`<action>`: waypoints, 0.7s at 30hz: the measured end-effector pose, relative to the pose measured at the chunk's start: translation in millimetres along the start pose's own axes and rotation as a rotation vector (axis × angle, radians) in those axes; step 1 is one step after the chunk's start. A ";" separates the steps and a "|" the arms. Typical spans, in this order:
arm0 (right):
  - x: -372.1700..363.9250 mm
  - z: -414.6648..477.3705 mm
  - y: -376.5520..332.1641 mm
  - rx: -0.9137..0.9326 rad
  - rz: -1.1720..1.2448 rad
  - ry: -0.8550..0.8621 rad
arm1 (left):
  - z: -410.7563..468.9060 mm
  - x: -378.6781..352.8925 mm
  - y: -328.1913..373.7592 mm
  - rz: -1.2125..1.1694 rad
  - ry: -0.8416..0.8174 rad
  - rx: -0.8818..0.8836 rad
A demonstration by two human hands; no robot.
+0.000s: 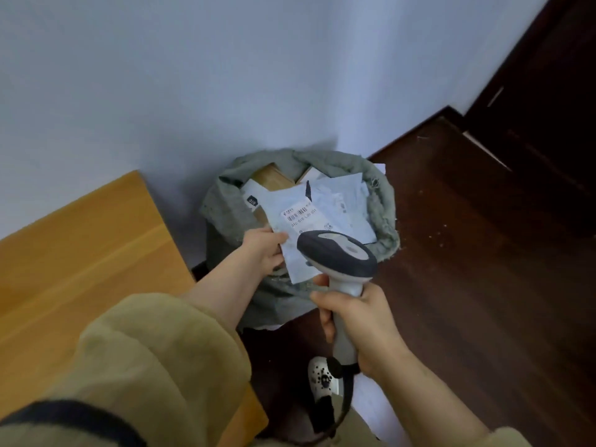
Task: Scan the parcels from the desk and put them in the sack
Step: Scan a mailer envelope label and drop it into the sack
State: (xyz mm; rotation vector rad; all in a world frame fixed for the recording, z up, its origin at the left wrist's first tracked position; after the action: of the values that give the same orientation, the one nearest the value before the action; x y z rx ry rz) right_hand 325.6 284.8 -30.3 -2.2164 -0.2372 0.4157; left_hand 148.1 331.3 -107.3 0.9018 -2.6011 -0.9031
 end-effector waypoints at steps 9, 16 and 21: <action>17.9 16.1 1.5 -0.068 -0.012 0.006 | 43.2 -32.3 -1.8 0.193 0.088 -0.006; -49.6 10.4 6.4 -0.189 -0.091 -0.234 | -1.3 58.5 1.4 0.411 0.176 -0.236; -119.9 -6.1 21.6 -0.211 -0.165 -0.431 | -50.0 167.2 -21.7 0.488 0.417 -0.273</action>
State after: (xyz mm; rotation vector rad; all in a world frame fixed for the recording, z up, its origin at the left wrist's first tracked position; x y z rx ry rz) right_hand 217.3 230.0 -18.0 -2.2667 -0.7177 0.8053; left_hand 48.5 189.4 -77.7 0.3128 -2.1260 -0.7998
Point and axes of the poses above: each hand's wrist, its own z-axis towards the middle knuckle, its own x-axis out of the back of the hand, y = z × x, the point moved 1 cm from there along z, towards the middle knuckle, and after that the axes turned 3 degrees about z, right-handed, at the moved point
